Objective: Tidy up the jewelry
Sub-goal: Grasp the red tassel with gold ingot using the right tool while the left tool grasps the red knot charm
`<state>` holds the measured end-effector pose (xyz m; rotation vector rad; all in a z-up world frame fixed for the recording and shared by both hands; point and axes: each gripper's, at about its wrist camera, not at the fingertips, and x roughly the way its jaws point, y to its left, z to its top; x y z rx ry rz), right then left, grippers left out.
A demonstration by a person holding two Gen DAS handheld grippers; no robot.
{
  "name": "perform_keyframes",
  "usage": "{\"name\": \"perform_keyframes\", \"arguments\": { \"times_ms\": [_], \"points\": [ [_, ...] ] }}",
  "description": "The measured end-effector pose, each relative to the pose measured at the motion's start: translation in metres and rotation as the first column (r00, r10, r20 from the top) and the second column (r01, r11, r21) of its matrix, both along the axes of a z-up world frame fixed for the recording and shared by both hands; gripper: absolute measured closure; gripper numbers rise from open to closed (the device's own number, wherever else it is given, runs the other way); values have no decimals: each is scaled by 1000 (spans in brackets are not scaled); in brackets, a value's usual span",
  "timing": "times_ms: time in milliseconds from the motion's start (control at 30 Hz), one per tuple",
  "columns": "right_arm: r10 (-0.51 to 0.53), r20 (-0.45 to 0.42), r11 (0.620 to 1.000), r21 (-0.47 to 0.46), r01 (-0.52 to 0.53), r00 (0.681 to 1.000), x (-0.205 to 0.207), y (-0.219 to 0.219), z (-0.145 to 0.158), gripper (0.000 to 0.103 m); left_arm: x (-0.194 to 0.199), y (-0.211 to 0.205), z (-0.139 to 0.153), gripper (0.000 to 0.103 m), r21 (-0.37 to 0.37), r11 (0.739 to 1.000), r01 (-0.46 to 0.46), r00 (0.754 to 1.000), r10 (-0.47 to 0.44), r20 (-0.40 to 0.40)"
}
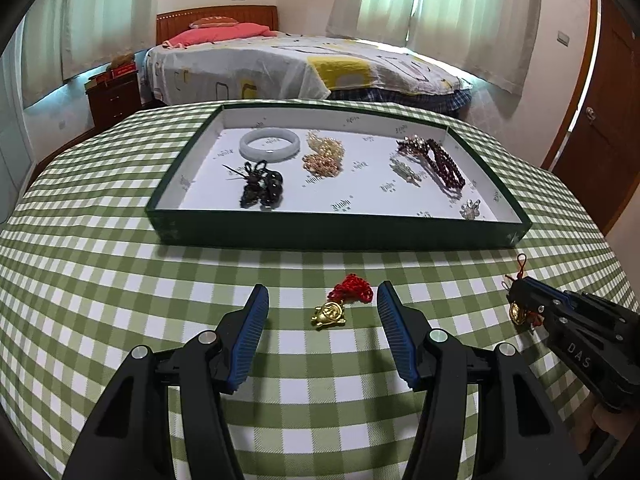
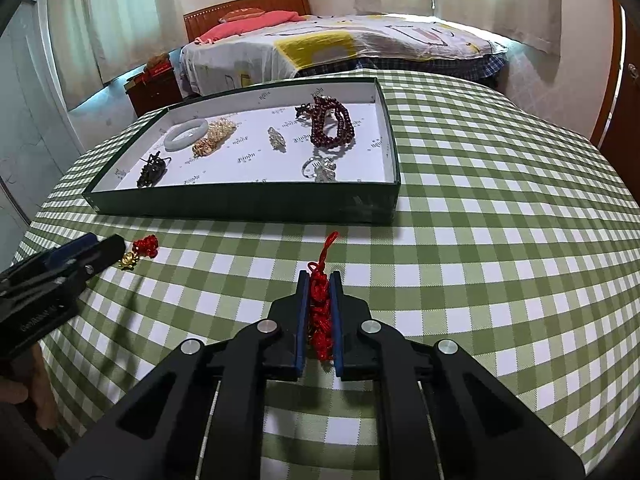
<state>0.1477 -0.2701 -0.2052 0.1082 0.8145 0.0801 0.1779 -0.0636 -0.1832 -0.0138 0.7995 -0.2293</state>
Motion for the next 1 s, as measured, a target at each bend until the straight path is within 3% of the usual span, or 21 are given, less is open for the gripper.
{"name": "perform_keyframes", "arguments": {
  "times_ms": [300, 500, 567, 1000],
  "points": [
    [3, 2, 1000, 13, -3, 1000, 1, 1, 0, 93, 16, -9, -6, 49, 5, 1000, 27, 999, -27, -38],
    [-3, 4, 1000, 18, 3, 1000, 2, 1, 1, 93, 22, -12, -10, 81, 2, 999, 35, 997, -35, -64],
    [-4, 5, 1000, 19, 4, 1000, 2, 0, 0, 93, 21, -10, -10, 87, -6, 1000, 31, 997, -31, -65],
    [2, 50, 1000, 23, -3, 999, -2, 3, 14, 93, 5, -5, 17, 91, -20, 999, 35, 999, -34, 29]
  ]
}}
